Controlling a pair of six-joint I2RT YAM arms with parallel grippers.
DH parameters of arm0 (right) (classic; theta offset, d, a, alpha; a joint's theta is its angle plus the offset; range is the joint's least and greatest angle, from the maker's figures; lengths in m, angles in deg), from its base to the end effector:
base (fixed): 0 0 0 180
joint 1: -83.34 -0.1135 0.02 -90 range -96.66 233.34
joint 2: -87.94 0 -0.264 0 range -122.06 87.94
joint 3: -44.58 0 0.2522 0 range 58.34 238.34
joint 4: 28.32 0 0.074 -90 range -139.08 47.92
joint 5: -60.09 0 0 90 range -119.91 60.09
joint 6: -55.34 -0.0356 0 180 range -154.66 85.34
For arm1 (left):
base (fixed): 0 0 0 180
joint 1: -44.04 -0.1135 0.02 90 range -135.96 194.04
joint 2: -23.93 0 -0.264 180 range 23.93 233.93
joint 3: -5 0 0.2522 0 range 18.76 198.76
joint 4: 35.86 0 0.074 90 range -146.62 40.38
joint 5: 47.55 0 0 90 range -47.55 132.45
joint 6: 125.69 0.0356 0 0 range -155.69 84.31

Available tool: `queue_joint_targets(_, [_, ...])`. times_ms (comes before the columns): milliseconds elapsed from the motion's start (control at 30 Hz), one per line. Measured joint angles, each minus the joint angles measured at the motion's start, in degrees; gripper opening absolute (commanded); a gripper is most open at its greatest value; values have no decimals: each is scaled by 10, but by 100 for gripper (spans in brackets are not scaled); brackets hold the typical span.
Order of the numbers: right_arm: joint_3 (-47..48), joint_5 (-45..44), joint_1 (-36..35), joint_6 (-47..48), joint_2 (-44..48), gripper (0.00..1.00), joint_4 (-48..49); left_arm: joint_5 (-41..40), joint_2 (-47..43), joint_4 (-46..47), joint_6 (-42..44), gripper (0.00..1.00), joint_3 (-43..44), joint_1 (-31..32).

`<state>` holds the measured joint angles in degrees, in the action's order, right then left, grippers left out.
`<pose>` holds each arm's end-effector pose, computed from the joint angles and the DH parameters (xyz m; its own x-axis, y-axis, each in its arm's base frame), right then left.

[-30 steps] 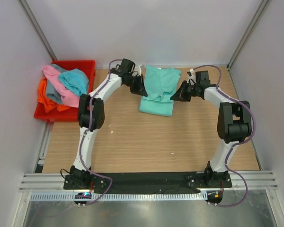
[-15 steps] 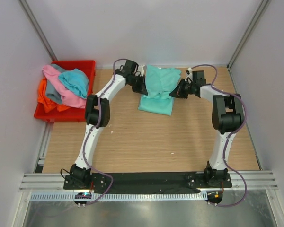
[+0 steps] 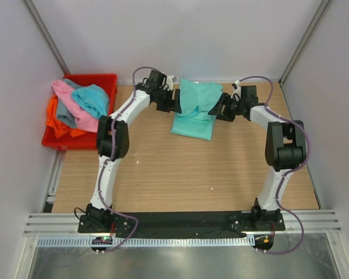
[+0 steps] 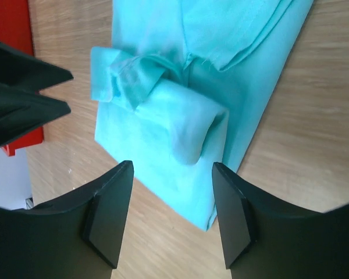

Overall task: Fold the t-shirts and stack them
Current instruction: Fold the tshirt

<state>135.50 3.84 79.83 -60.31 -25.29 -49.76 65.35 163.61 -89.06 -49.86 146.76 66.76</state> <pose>0.4303 0.0462 0.1887 -0.8176 0.3104 -0.4849 -0.1082 0.7443 0.6590 0.4931 -0.2215 0.2103 -0.8385 0.1066 -0.5344 0.3876 0.8060 -0.4474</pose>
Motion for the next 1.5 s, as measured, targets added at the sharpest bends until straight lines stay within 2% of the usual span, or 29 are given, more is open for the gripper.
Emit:
queue_joint_targets(100, [-14,1,2,19,50,63,-31,-1,-88,4,-6,71,-106,0])
queue_joint_targets(200, [-16,16,3,36,82,62,-62,15,-148,6,-14,69,-164,0])
queue_joint_targets(400, [-34,54,3,48,54,61,-105,62,-150,8,-30,69,-216,-2])
queue_joint_targets(567, [-47,71,3,48,-2,61,-135,78,-99,5,-37,69,-224,-6])
queue_joint_targets(1100, [-50,115,5,45,-36,59,-146,136,-50,5,-64,69,-195,-18])
queue_joint_targets(1500, [-42,162,7,31,-62,56,-137,149,-45,16,-66,59,-199,-23])
